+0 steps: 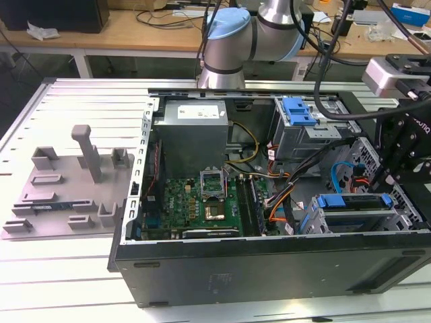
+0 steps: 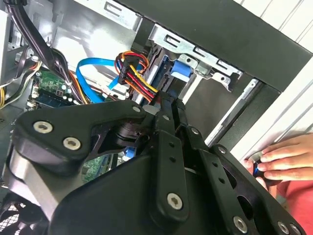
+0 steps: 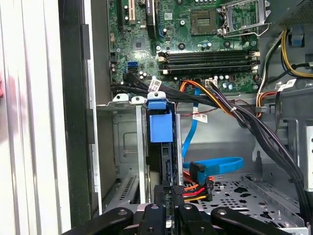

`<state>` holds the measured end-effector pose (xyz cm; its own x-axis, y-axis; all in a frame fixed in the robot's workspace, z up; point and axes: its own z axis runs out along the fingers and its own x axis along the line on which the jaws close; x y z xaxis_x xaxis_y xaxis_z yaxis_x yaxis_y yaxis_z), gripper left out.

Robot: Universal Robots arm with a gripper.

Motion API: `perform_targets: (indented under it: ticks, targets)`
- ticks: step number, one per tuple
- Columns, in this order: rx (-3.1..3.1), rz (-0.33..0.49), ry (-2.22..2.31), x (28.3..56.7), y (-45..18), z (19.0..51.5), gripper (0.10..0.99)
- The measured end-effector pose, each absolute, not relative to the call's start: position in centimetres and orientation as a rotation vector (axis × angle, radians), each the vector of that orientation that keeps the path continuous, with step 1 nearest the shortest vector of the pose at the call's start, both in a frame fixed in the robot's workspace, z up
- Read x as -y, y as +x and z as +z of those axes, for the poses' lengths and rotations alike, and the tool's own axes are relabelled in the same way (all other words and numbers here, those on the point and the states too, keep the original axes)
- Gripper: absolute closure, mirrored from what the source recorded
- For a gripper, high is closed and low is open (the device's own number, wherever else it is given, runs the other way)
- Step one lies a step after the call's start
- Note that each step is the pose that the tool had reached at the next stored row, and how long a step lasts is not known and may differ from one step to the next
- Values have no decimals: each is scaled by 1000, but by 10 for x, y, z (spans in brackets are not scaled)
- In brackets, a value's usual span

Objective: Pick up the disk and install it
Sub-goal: 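Insert the first disk wire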

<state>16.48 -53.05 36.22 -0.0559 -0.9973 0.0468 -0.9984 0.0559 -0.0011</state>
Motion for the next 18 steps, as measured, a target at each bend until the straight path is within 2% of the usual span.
perform_targets:
  ticks: [18]
  targets:
    - [2259, 51, 2134, 523, 167, 360, 922]
